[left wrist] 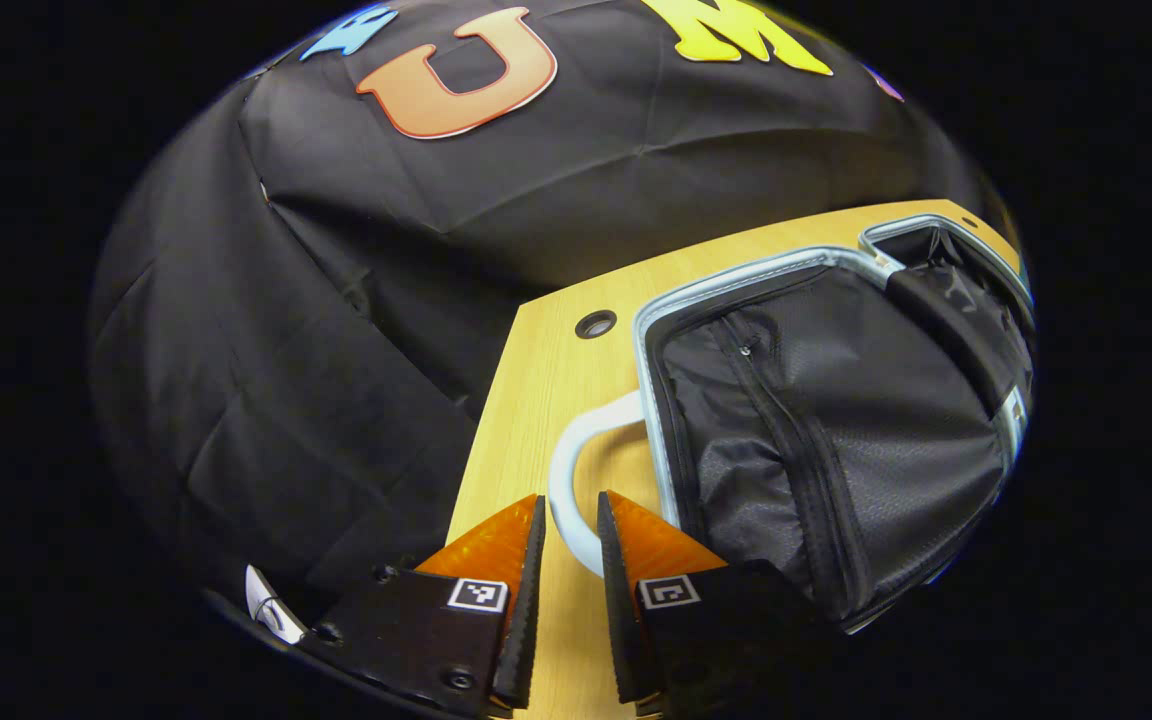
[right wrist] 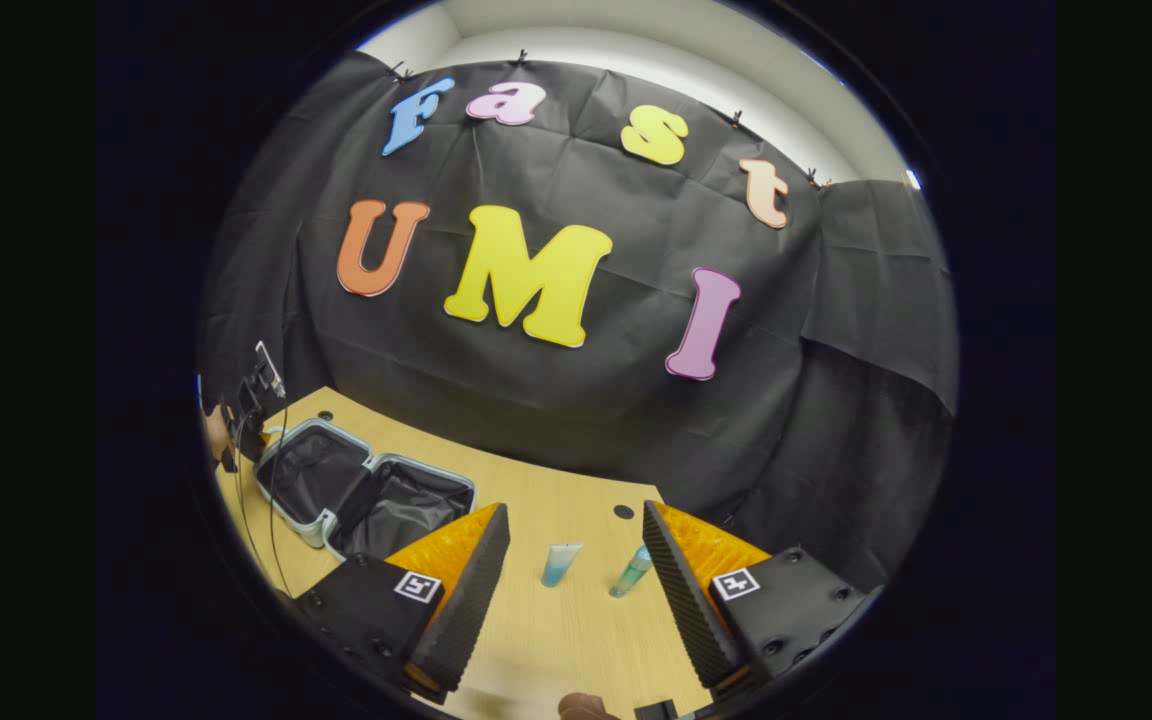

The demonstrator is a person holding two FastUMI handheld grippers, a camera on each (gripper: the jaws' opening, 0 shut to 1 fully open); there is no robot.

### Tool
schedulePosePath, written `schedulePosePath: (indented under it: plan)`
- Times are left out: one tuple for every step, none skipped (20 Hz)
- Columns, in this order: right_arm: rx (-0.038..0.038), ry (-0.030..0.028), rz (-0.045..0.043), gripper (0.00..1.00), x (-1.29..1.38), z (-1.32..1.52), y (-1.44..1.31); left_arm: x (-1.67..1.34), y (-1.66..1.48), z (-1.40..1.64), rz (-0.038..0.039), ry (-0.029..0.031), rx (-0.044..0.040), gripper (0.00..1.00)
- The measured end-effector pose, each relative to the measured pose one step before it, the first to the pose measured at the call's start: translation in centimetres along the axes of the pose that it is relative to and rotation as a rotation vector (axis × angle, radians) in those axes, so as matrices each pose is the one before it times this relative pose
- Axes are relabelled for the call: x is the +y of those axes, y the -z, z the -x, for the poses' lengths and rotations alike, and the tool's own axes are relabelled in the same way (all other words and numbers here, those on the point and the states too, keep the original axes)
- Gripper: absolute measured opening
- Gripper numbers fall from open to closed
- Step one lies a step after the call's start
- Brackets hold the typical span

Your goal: First open the suitcase, pack the skin care products into it, and then close the suitcase.

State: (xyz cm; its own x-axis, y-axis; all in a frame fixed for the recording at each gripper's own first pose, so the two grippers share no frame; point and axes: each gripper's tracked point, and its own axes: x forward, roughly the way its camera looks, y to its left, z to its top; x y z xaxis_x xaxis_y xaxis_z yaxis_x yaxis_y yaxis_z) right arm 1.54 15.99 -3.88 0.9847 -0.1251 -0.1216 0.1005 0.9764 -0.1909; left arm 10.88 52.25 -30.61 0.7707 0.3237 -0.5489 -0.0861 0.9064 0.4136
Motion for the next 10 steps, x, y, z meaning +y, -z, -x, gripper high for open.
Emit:
schedulePosePath:
  plan:
    - [0.00241,0.00044,-0.00687,0.80,-0.384,-0.063,0.176,-0.410,-0.781,0.528,0.00955,0.00569,-0.01856,0.37]
    - [0.00476,0.00212,-0.00677,0.80,-0.585,-0.033,0.406,-0.047,-0.885,0.582,0.00448,-0.01010,-0.01763,0.39]
    - [0.00241,0.00134,-0.00506,0.80,-0.592,-0.080,0.322,-0.287,-0.890,0.679,-0.00308,-0.00513,-0.01147,0.49]
    - [-0.00118,-0.00210,-0.00681,0.80,-0.524,-0.050,0.101,-0.179,-1.195,1.058,-0.00827,-0.00659,-0.02055,0.56]
    - [-0.00200,-0.00095,-0.00489,0.80,-0.648,-0.060,0.260,-0.268,-1.464,1.129,-0.00792,-0.00576,-0.02427,0.59]
    - [-0.00296,-0.00328,-0.00547,0.80,-0.669,-0.151,0.235,-0.404,-1.771,1.106,-0.00521,-0.00074,-0.03108,0.64]
    - [-0.00175,-0.00704,-0.00585,0.80,-0.656,-0.079,0.235,-0.751,-1.797,1.210,-0.00353,-0.00107,-0.02719,0.70]
    - [-0.00109,-0.00983,-0.00714,0.80,-0.754,-0.103,0.241,-1.044,-1.597,1.291,-0.00190,0.00340,-0.02427,0.75]
    - [-0.00200,-0.01528,-0.01248,0.80,-0.713,-0.266,0.195,-1.129,-1.648,1.223,0.00095,0.00465,-0.02650,0.78]
    - [-0.00428,-0.01683,-0.01509,0.80,-0.839,-0.134,0.153,-1.814,-1.520,1.323,0.00867,0.01606,-0.01560,0.82]
